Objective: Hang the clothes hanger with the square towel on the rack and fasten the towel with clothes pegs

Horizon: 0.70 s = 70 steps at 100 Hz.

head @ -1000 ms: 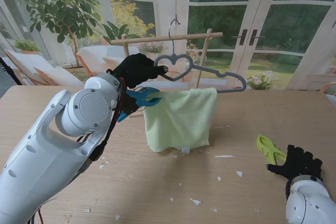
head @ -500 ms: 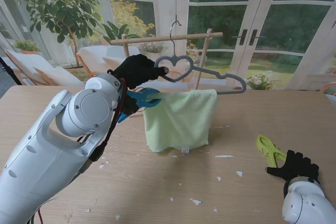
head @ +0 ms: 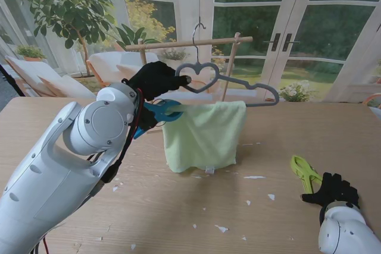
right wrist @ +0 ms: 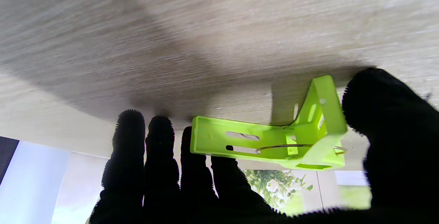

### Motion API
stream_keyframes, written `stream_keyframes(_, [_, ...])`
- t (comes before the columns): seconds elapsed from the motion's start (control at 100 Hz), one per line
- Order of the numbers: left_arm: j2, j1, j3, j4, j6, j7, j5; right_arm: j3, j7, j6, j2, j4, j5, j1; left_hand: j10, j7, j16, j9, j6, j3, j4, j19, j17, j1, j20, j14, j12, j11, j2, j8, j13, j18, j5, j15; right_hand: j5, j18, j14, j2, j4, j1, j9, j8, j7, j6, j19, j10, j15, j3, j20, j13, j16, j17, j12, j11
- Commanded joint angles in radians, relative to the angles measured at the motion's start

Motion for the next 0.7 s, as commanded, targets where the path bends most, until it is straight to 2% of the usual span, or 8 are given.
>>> stream_keyframes(0.0, [-0.004, -0.002, -0.004, -0.014, 0.005, -0.012, 0.001, -0.009, 0.019, 0.008, -0.004, -0.001, -0.005, -0.013, -0.11, 0.092, 0.014, 0.029, 0.025, 0.044, 0.055, 0.312, 0.028, 0.043, 0.037, -0.093, 0.003, 0.112, 0.048, 0.033, 0.029, -0.023, 0.107, 0.125, -0.022, -0.009, 0.023, -0.035, -0.005, 0.033, -0.033, -0.009, -0.008, 0.037, 0.015, 0.028, 0.021, -0.002, 0.621, 0.002, 0.001, 0.009, -0.005, -0.005])
stream_keyframes(0.16, [-0.004, -0.001, -0.005, -0.016, 0.006, -0.011, 0.002, -0.015, -0.024, 0.009, -0.009, 0.014, -0.001, -0.007, -0.111, 0.092, 0.014, 0.029, 0.025, 0.044, 0.055, 0.312, 0.028, 0.042, 0.036, -0.093, 0.002, 0.112, 0.048, 0.032, 0.029, -0.023, 0.108, 0.125, 0.037, -0.056, 0.021, -0.041, 0.051, 0.241, 0.038, 0.033, 0.07, 0.016, 0.067, 0.025, 0.098, -0.041, 0.597, 0.103, 0.029, 0.124, 0.031, 0.067])
stream_keyframes(0.19, [-0.003, -0.001, -0.005, -0.016, 0.006, -0.012, 0.002, -0.014, -0.035, 0.007, -0.011, 0.016, 0.001, -0.006, -0.111, 0.092, 0.014, 0.029, 0.025, 0.044, 0.055, 0.312, 0.028, 0.041, 0.036, -0.093, 0.002, 0.112, 0.048, 0.032, 0.029, -0.023, 0.108, 0.125, 0.057, -0.06, 0.019, -0.065, 0.077, 0.236, 0.074, 0.033, 0.093, 0.007, 0.083, 0.025, 0.11, 0.054, 0.583, 0.135, 0.032, 0.151, 0.037, 0.075])
stream_keyframes(0.22, [-0.003, -0.002, -0.005, -0.015, 0.005, -0.012, 0.002, -0.013, -0.044, 0.004, -0.012, 0.017, 0.004, -0.006, -0.111, 0.092, 0.014, 0.029, 0.025, 0.045, 0.055, 0.312, 0.028, 0.041, 0.036, -0.093, 0.002, 0.112, 0.048, 0.032, 0.029, -0.023, 0.108, 0.125, 0.076, -0.065, 0.02, -0.096, 0.037, 0.225, 0.102, 0.028, 0.117, 0.0, 0.097, 0.023, 0.124, 0.218, 0.565, 0.168, 0.035, 0.179, 0.04, 0.078])
stream_keyframes(0.24, [-0.003, -0.002, -0.005, -0.016, 0.005, -0.012, 0.002, -0.012, -0.05, 0.003, -0.013, 0.017, 0.007, -0.006, -0.111, 0.092, 0.014, 0.029, 0.025, 0.045, 0.055, 0.312, 0.028, 0.042, 0.036, -0.093, 0.002, 0.112, 0.049, 0.032, 0.029, -0.023, 0.108, 0.125, 0.09, -0.066, 0.018, -0.113, 0.02, 0.224, 0.121, 0.026, 0.131, -0.004, 0.104, 0.021, 0.131, 0.289, 0.559, 0.189, 0.037, 0.197, 0.041, 0.081])
stream_keyframes(0.32, [-0.003, -0.002, -0.005, -0.016, 0.005, -0.012, 0.001, -0.005, -0.06, -0.004, -0.016, 0.011, 0.014, -0.01, -0.111, 0.092, 0.014, 0.029, 0.024, 0.045, 0.055, 0.312, 0.028, 0.041, 0.036, -0.093, 0.002, 0.113, 0.048, 0.032, 0.029, -0.023, 0.108, 0.125, 0.139, -0.074, 0.014, -0.137, 0.007, 0.253, 0.195, 0.026, 0.178, -0.019, 0.131, 0.016, 0.159, 0.408, 0.551, 0.279, 0.045, 0.276, 0.046, 0.096])
stream_keyframes(0.52, [-0.004, -0.004, -0.004, -0.015, 0.004, -0.013, 0.0, 0.021, -0.062, -0.023, -0.018, -0.03, 0.011, -0.032, -0.112, 0.093, 0.014, 0.029, 0.024, 0.047, 0.056, 0.312, 0.028, 0.04, 0.036, -0.095, 0.002, 0.113, 0.045, 0.032, 0.029, -0.024, 0.109, 0.125, 0.21, -0.09, -0.001, -0.136, 0.017, 0.306, 0.307, 0.022, 0.252, -0.046, 0.153, 0.004, 0.191, 0.475, 0.537, 0.418, 0.054, 0.406, 0.055, 0.116])
stream_keyframes(0.69, [-0.003, -0.004, -0.004, -0.018, 0.007, -0.015, 0.004, 0.061, -0.072, -0.06, -0.023, -0.1, -0.002, -0.079, -0.112, 0.093, 0.014, 0.029, 0.024, 0.048, 0.056, 0.312, 0.028, 0.04, 0.036, -0.095, 0.002, 0.114, 0.046, 0.032, 0.029, -0.024, 0.109, 0.125, 0.221, -0.09, -0.003, -0.136, 0.013, 0.308, 0.327, 0.015, 0.272, -0.053, 0.149, 0.002, 0.19, 0.474, 0.534, 0.437, 0.055, 0.426, 0.057, 0.115])
